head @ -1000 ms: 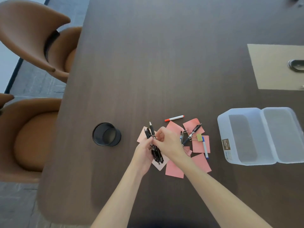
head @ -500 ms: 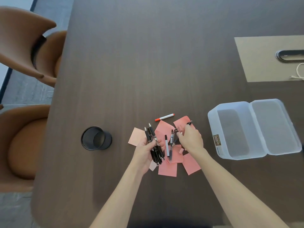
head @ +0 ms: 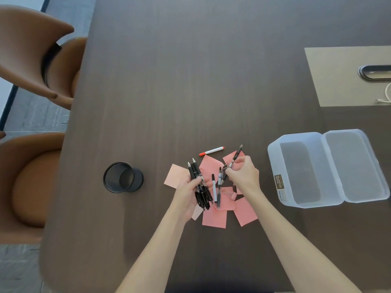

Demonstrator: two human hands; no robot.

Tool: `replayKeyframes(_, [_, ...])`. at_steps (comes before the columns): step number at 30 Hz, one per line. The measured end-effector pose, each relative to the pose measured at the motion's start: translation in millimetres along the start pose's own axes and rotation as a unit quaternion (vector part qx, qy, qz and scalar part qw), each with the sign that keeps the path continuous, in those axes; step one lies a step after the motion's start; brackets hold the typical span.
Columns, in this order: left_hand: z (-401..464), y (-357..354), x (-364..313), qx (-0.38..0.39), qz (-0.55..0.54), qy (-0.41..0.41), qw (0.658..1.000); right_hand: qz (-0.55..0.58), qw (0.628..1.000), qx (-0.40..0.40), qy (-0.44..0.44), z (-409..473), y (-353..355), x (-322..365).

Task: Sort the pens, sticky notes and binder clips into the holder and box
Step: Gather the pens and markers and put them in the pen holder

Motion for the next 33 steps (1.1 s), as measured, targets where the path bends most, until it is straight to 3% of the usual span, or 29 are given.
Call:
replayKeyframes(6, [-9.2, -21.8, -9.9, 0.046, 0.013, -0.013, 0.999, -0.006, 0.985, 0.118, 0.123, -49.3, -16.0, 28.9])
replayKeyframes(12, [-7.6, -19.1, -10.2, 0.033, 0.047, -0.033, 0.998, -0.038, 0.966, 0.148, 0.21, -67.1, -27.9, 38.0])
replayKeyframes(14, [-4.2, -15.0, -8.7, 0.025, 0.049, -0.037, 0.998, -0.037, 0.971, 0.143, 0.189, -61.0, -28.2, 34.0])
replayKeyframes(19, [1.4, -7.4, -5.6, 0.008, 0.04, -0.031, 0.999, -0.107, 0.983, 0.028, 0.146, -21.9, -22.4, 10.2])
replayKeyframes(24, [1.4, 3.2, -5.9, -0.015, 0.03, -0.024, 0.999, -0.199, 0.968, 0.019, 0.15, -12.9, -40.6, -0.6])
replayKeyframes(33, [-9.9, 4.3, -12.9, 0.002, 0.006, -0.029, 1.0, -0.107, 0.985, 0.024, 0.131, -16.8, -36.7, 15.8])
Point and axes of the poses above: each hand's wrist, its own z-axis towards the middle knuckle, its own y-axis out of the back of the hand, x = y × z, the point moved 10 cm from there along z, towards the middle knuckle, and after that the axes turned 14 degrees about -x, right-handed, at the moved point
